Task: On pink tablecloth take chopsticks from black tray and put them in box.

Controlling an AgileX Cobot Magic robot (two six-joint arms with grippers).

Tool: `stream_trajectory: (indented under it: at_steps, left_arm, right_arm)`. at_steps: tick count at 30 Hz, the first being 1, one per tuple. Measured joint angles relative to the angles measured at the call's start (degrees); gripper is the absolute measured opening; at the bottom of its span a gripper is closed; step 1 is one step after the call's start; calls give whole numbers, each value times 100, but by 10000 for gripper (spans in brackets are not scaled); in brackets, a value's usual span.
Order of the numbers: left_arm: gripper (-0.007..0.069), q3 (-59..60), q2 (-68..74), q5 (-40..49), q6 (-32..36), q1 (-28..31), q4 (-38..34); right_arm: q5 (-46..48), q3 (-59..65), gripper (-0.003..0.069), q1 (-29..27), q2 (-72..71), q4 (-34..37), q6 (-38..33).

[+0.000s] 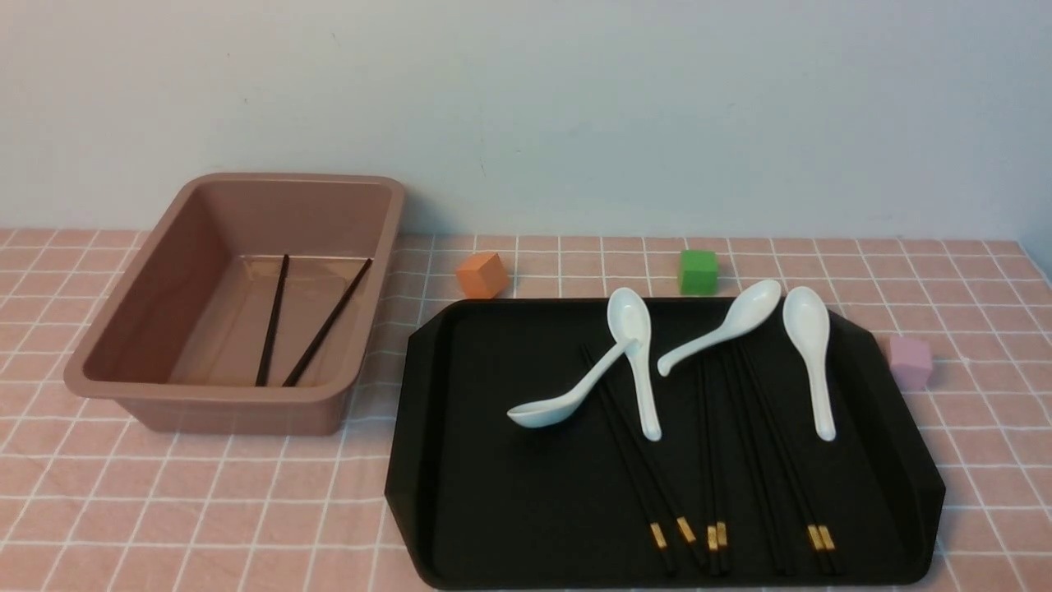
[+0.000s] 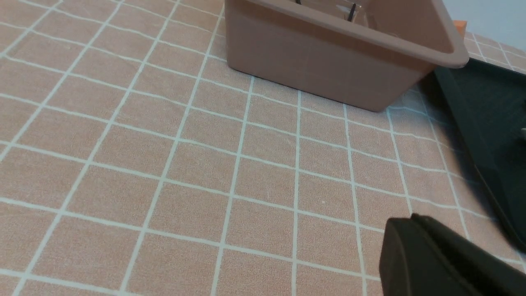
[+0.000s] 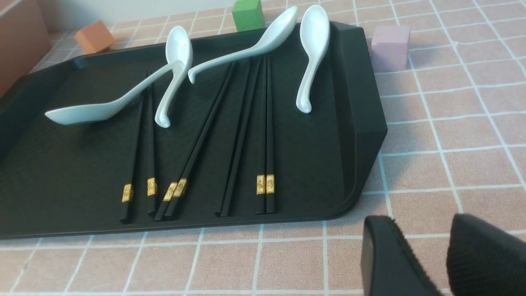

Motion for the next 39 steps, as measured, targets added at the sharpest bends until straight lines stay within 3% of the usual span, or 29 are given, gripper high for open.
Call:
stream_trajectory:
  at_steps: [39]
  left_arm:
    - [4,0,0,0,0,0,6]
  right_arm:
    - [0,0,240,0,0,0,0]
